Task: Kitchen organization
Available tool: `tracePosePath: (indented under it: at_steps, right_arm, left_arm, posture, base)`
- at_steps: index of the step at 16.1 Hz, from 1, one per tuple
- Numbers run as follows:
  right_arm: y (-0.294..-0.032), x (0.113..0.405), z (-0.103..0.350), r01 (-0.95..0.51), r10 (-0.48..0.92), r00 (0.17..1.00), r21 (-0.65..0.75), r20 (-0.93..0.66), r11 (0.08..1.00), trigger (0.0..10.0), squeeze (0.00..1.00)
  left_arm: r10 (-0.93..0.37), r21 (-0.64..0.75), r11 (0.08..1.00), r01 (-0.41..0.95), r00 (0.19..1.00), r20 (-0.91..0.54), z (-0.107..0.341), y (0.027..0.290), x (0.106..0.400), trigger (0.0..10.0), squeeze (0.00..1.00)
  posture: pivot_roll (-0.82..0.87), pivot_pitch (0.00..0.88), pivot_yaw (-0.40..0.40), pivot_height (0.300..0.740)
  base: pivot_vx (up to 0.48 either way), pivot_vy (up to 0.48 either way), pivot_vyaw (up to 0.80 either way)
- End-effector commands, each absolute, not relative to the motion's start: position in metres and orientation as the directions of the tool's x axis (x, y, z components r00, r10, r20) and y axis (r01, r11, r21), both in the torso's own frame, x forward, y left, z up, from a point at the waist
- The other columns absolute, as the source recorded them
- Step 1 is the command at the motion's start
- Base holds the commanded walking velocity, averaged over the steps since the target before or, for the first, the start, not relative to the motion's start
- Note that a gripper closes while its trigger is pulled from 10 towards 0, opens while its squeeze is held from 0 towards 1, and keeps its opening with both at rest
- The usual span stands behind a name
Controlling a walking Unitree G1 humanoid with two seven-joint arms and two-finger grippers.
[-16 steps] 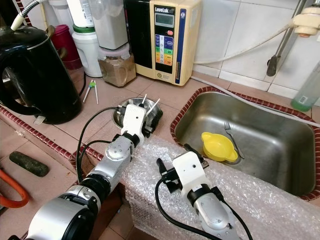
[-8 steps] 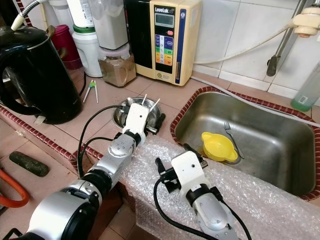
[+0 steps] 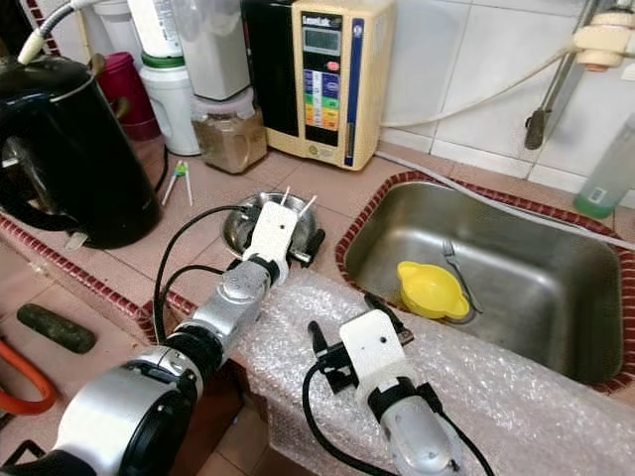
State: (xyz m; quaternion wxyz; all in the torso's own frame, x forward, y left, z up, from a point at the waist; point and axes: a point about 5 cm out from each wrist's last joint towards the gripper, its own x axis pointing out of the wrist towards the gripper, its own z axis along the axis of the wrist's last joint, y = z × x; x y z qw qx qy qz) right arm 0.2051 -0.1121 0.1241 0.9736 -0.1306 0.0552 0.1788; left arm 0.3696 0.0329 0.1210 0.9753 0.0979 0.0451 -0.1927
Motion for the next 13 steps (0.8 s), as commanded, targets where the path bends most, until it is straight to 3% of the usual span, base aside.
tracePosePath:
  at_steps: [1, 3, 4, 5, 6, 7, 8, 13]
  right_arm:
    - [-0.112, 0.202, 0.128, -0.351, 0.325, 0.935, -0.237, -0.145, 0.906, 10.0, 0.0]
    - [-0.112, 0.202, 0.128, -0.349, 0.321, 0.935, -0.238, -0.147, 0.906, 10.0, 0.0]
    - [-0.112, 0.202, 0.128, -0.347, 0.319, 0.936, -0.239, -0.148, 0.907, 10.0, 0.0]
    - [-0.112, 0.202, 0.128, -0.347, 0.319, 0.936, -0.241, -0.147, 0.907, 10.0, 0.0]
    - [-0.111, 0.203, 0.128, -0.347, 0.319, 0.936, -0.241, -0.147, 0.906, 10.0, 0.0]
    - [-0.112, 0.203, 0.128, -0.347, 0.319, 0.936, -0.242, -0.147, 0.906, 10.0, 0.0]
    - [-0.112, 0.204, 0.128, -0.346, 0.319, 0.937, -0.243, -0.146, 0.906, 10.0, 0.0]
    - [-0.112, 0.205, 0.128, -0.34, 0.314, 0.939, -0.249, -0.14, 0.907, 10.0, 0.0]
  left_arm:
    - [-0.358, 0.186, 0.902, 0.39, 0.915, -0.183, 0.117, 0.034, 0.37, 10.0, 0.0]
    - [-0.351, 0.198, 0.897, 0.395, 0.909, -0.224, 0.114, 0.036, 0.37, 10.0, 0.0]
    - [-0.351, 0.209, 0.889, 0.407, 0.9, -0.26, 0.11, 0.037, 0.37, 8.9, 0.0]
    - [-0.349, 0.22, 0.883, 0.414, 0.894, -0.28, 0.108, 0.039, 0.37, 4.4, 0.0]
    - [-0.352, 0.226, 0.878, 0.422, 0.889, -0.293, 0.107, 0.039, 0.37, 3.4, 0.0]
    - [-0.357, 0.23, 0.873, 0.431, 0.884, -0.302, 0.106, 0.04, 0.369, 1.5, 0.0]
    - [-0.364, 0.23, 0.867, 0.442, 0.877, -0.314, 0.105, 0.04, 0.369, 0.3, 0.0]
    - [-0.426, 0.199, 0.837, 0.509, 0.836, -0.347, 0.104, 0.036, 0.367, 0.0, 0.0]
  posture:
    - [-0.2, 0.027, 0.073, 0.74]
    - [-0.2, 0.026, 0.076, 0.74]
    - [-0.2, 0.025, 0.078, 0.74]
    - [-0.2, 0.023, 0.08, 0.74]
    - [-0.2, 0.02, 0.082, 0.74]
    - [-0.2, 0.018, 0.083, 0.74]
    - [-0.2, 0.015, 0.084, 0.74]
    - [-0.19, 0.008, 0.088, 0.74]
  base:
    - [0.0, 0.0, 0.0]
    - [0.0, 0.0, 0.0]
    - [0.0, 0.0, 0.0]
    - [0.0, 0.0, 0.0]
    - [0.0, 0.0, 0.0]
    - [0.0, 0.0, 0.0]
    - [0.0, 0.0, 0.0]
    - [0.0, 0.0, 0.0]
